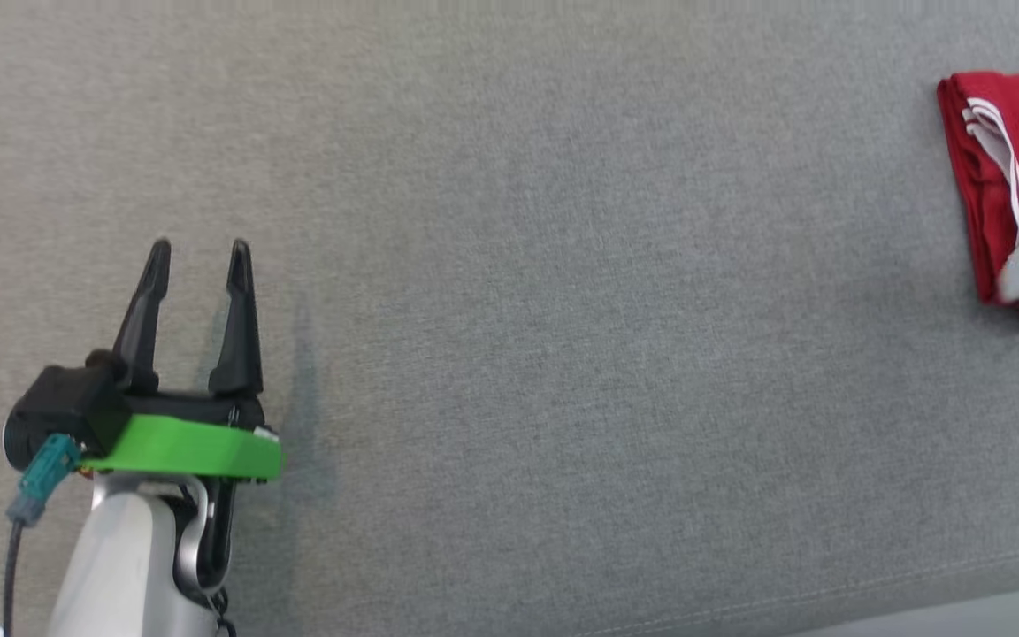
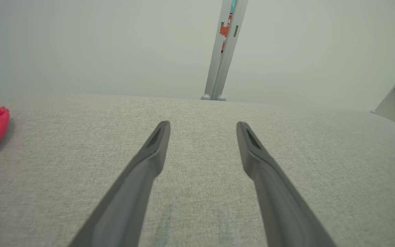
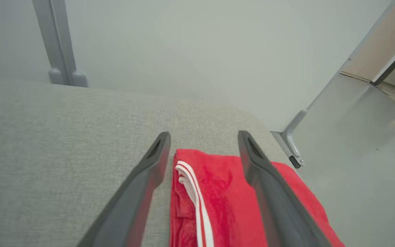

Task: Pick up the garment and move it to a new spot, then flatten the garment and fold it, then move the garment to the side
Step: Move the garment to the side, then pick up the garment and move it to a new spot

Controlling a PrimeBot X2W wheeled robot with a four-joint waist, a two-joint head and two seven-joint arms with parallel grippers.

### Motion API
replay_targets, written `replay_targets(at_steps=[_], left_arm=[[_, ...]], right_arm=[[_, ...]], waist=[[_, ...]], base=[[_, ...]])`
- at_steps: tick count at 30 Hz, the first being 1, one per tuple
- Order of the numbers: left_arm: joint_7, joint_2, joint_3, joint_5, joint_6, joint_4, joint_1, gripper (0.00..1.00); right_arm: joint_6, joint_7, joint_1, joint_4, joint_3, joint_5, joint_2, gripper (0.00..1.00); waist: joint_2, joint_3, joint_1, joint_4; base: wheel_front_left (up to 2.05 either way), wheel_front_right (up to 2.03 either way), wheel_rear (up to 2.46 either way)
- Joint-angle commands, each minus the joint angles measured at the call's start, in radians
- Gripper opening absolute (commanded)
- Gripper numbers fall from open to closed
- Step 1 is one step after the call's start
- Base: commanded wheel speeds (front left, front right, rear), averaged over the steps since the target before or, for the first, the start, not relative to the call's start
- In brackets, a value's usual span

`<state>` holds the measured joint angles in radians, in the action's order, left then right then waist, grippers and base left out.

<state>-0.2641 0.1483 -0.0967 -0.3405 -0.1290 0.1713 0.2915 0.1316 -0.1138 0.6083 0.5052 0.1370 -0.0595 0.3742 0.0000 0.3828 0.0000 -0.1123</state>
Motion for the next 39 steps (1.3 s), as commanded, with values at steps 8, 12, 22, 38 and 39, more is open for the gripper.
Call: replay_targets(at_steps=[8,12,22,38,39], left_arm=[[0.000,-0.028,0.033,0.001,-0.002,0.056,-0.101,1.00],[0.000,-0.045,0.060,0.006,-0.002,0.075,-0.133,1.00],[0.000,-0.068,0.063,0.018,-0.002,0.113,-0.174,1.00],[0.000,-0.076,0.071,0.018,-0.002,0.154,-0.191,1.00],[0.000,-0.076,0.070,0.017,-0.002,0.157,-0.191,1.00]], right_arm=[[-0.002,-0.054,-0.230,-0.148,-0.069,-0.087,-0.125,1.00],[-0.002,-0.037,-0.313,-0.211,-0.085,-0.101,-0.160,1.00],[-0.002,0.004,-0.456,-0.312,-0.023,-0.074,-0.229,1.00],[-0.002,0.045,-0.522,-0.352,-0.062,-0.071,-0.236,1.00],[-0.002,0.044,-0.521,-0.351,-0.067,-0.071,-0.238,1.00]], waist=[[0.0000,-0.211,0.0000,0.087],[0.0000,-0.263,0.0000,0.095],[0.0000,-0.336,0.0000,0.114],[0.0000,-0.365,0.0000,0.103],[0.0000,-0.366,0.0000,0.104]], base=[[0.00,0.00,0.00],[0.00,0.00,0.00],[0.00,0.00,0.00],[0.00,0.00,0.00],[0.00,0.00,0.00]])
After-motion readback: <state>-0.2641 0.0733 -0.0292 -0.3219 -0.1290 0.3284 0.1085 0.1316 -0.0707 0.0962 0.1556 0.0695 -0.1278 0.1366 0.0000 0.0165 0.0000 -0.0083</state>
